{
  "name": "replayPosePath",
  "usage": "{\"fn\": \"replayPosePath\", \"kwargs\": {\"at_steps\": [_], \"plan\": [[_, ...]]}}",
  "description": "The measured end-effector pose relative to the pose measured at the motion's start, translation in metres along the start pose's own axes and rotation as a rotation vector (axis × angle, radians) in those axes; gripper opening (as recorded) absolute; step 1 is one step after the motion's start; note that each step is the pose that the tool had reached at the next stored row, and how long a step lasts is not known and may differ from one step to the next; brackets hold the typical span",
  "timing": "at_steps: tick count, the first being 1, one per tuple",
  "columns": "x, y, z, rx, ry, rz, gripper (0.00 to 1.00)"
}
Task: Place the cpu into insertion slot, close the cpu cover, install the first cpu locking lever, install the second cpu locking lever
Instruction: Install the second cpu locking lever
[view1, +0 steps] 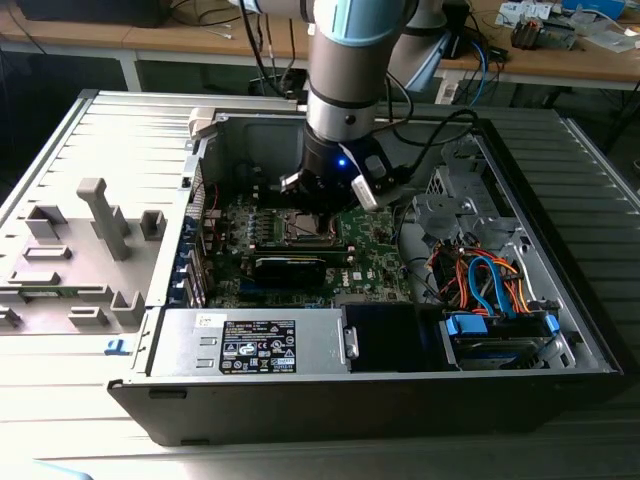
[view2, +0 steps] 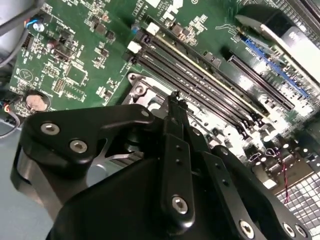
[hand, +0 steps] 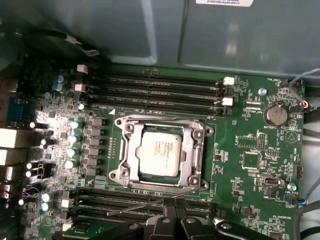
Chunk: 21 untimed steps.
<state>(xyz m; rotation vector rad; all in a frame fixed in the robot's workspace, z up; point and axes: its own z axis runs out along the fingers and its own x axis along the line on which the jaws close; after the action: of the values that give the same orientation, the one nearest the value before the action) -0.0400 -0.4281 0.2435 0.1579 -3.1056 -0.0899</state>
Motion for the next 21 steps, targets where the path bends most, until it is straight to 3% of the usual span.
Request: {"fn": "replayPosePath", "kwargs": {"at_steps": [1, 6, 9, 14, 15, 19, 21], "plan": [[0.0021, -0.0031, 0.0006, -0.0103, -0.0011, 0.0, 0.11], [0.0181, -0.0087, 0.0034, -0.0406, -0.0042, -0.001, 0.11], [0.0291, -0.0098, 0.0051, -0.0543, -0.0055, -0.002, 0.11], [0.0445, -0.0127, 0.0087, -0.0681, -0.0069, -0.002, 0.11], [0.0482, -0.0146, 0.0098, -0.0734, -0.0074, -0.003, 0.11], [0.0518, -0.0257, 0.0126, -0.099, -0.0099, -0.005, 0.11], [0.0519, -0.0259, 0.0133, -0.1155, -0.0116, -0.006, 0.11]]}}
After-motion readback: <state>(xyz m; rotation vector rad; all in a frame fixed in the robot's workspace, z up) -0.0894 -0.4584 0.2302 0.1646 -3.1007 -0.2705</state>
